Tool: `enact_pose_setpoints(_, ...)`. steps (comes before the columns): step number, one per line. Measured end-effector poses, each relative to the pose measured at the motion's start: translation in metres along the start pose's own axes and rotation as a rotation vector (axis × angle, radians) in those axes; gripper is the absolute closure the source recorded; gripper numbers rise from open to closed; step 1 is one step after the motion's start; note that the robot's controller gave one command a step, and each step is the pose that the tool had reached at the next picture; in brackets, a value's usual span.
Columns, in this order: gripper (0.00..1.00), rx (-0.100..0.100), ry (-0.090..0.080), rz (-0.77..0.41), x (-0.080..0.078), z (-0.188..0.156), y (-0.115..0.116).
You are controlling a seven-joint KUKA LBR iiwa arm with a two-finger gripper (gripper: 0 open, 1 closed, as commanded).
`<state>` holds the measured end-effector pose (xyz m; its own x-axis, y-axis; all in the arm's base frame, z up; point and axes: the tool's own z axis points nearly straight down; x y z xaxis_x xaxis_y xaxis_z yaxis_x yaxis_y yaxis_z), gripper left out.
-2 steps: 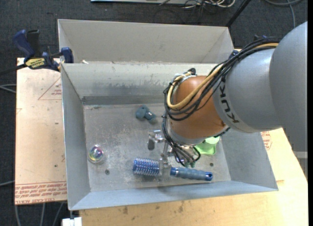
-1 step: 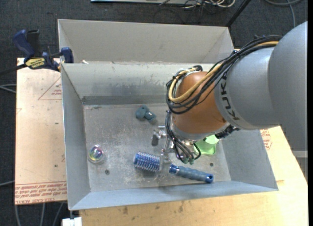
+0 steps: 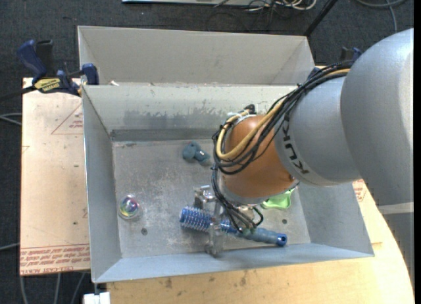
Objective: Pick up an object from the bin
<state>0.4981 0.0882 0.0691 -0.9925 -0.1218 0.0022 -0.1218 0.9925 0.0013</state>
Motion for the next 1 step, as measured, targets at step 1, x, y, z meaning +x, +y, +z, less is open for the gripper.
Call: enact_pose_setpoints(1,0.00,0.000,-0.001,0.002,-0.0002,0.0002,0.0004)
